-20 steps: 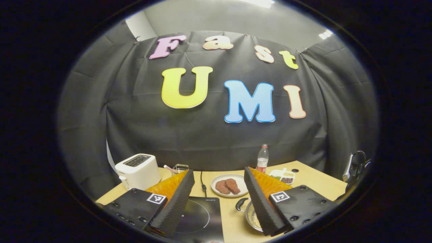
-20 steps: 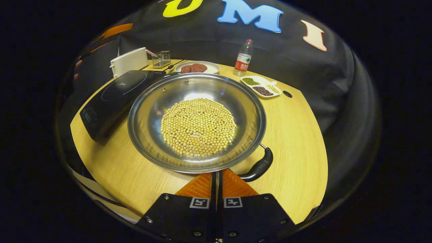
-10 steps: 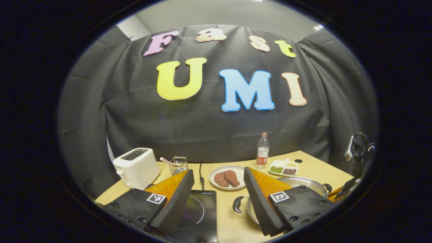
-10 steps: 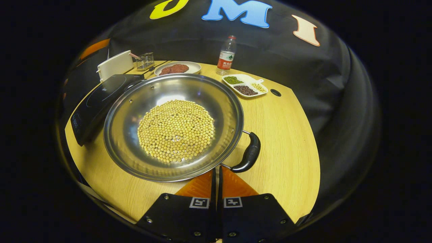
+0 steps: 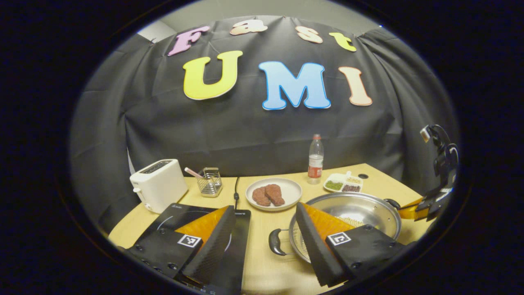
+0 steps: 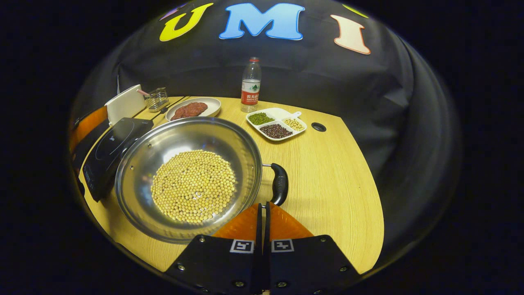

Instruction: First push the handle of the pot to place it horizontally, then grasp the pot with both hands and set it on the induction cooktop.

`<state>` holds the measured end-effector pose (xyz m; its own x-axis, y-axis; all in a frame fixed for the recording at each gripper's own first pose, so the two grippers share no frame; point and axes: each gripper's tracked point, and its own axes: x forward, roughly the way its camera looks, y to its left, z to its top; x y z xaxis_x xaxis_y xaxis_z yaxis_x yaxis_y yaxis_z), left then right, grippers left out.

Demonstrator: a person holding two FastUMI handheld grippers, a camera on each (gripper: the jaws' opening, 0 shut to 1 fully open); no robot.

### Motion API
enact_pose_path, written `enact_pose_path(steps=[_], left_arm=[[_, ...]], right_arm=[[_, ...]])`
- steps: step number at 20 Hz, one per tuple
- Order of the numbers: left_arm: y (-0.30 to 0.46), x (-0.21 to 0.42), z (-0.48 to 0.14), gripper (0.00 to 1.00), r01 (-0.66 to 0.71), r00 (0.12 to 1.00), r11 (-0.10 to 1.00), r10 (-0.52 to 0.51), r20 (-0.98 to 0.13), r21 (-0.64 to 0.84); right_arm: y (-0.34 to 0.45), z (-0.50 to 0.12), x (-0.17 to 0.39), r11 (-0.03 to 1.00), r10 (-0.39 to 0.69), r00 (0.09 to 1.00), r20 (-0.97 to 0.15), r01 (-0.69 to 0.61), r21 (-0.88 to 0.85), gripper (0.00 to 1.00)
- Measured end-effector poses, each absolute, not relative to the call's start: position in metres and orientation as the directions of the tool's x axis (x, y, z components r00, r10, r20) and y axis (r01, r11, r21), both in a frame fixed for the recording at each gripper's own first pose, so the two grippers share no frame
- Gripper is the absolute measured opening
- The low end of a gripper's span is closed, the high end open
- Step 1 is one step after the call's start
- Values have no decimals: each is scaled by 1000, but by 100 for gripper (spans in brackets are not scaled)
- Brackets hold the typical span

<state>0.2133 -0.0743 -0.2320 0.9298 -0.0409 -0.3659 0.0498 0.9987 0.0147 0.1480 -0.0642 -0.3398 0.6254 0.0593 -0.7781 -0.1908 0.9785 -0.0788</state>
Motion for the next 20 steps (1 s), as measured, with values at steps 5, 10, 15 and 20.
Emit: enact_pose_path(steps=[5, 10, 15, 20], left_arm=[[-88, 221, -261, 92, 76, 907, 997, -59, -417, 25], [-99, 227, -295, 92, 94, 869, 996, -82, -488, 1], [-107, 237, -331, 96, 117, 820, 993, -99, -564, -4], [-119, 236, -361, 100, 127, 765, 991, -124, -632, -41]], right_arm=[[-59, -308, 172, 994, 96, 729, -678, -107, 25, 43], [-57, -305, 184, 996, 88, 748, -658, -44, 83, 97], [-46, -321, 188, 996, 90, 729, -679, -75, 51, 97], [-44, -342, 192, 998, 66, 693, -718, -55, 39, 97]])
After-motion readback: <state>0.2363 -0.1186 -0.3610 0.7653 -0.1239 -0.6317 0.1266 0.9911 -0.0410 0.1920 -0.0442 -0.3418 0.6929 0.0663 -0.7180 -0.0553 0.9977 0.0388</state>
